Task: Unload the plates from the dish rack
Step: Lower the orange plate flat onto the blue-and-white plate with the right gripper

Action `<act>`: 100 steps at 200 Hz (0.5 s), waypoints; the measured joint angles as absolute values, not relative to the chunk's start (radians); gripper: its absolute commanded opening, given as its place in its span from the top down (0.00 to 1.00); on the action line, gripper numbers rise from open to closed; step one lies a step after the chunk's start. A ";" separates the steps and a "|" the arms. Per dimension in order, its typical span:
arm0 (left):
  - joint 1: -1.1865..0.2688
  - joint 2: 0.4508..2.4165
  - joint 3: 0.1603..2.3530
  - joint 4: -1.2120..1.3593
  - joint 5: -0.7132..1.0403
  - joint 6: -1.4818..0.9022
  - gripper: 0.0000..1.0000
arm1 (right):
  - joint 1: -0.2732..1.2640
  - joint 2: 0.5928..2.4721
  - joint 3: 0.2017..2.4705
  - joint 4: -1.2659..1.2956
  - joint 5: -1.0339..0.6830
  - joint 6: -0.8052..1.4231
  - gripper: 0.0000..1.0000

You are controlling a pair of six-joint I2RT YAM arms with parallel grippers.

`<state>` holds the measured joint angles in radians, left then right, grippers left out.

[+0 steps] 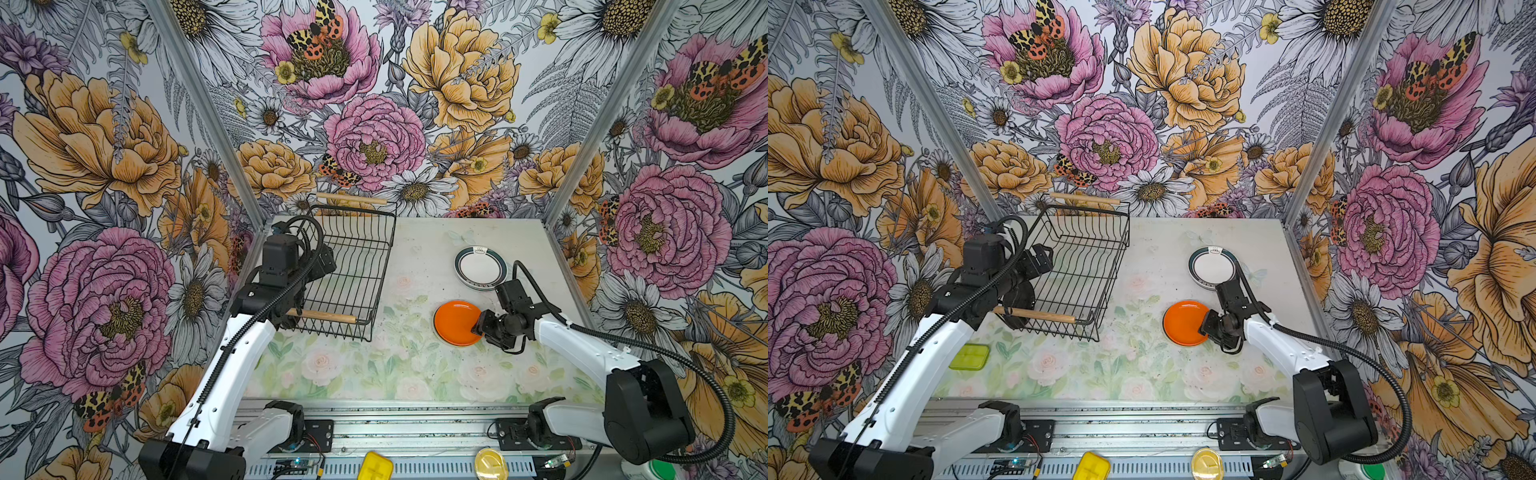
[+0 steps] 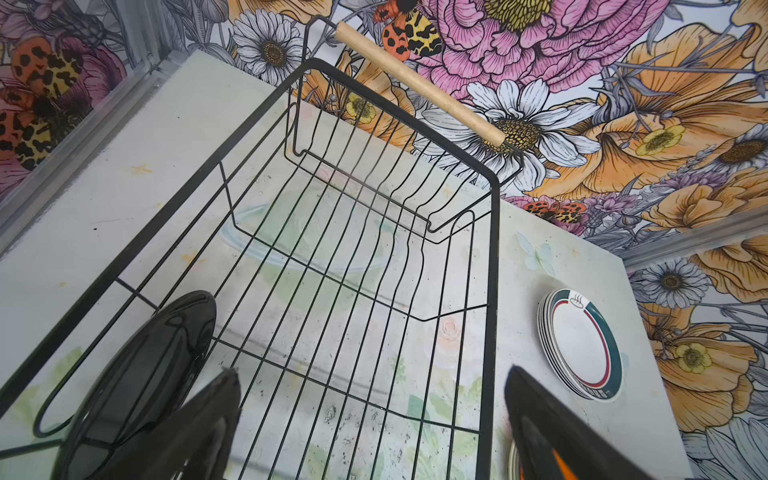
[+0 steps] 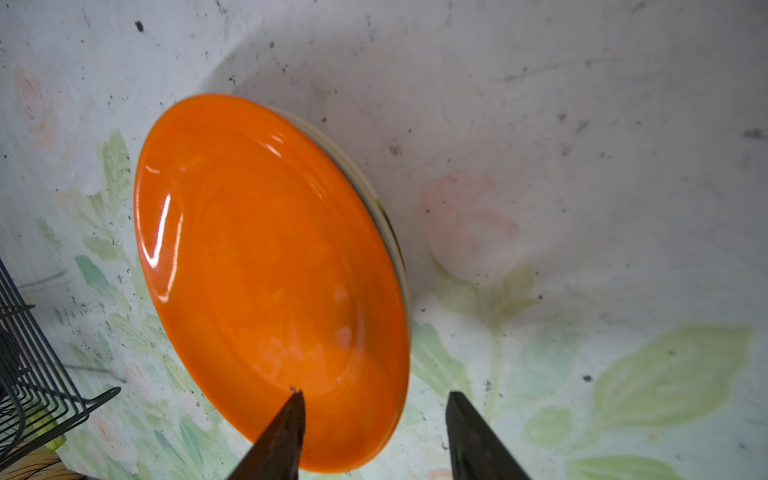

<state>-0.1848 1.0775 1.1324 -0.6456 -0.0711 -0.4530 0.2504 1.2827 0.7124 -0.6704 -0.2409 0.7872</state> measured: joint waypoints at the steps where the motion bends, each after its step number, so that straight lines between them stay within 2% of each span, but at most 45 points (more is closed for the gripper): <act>1: -0.185 1.077 1.132 -0.646 -0.073 -0.453 0.01 | 0.251 1.283 0.713 -0.671 -0.240 0.786 0.43; 36: -0.186 1.077 1.131 -0.646 -0.089 -0.453 0.01 | 0.267 1.334 0.758 -0.674 -0.213 0.772 0.37; 100: -0.187 1.092 1.131 -0.646 -0.098 -0.452 0.01 | 0.336 1.438 0.856 -0.711 -0.127 0.757 0.36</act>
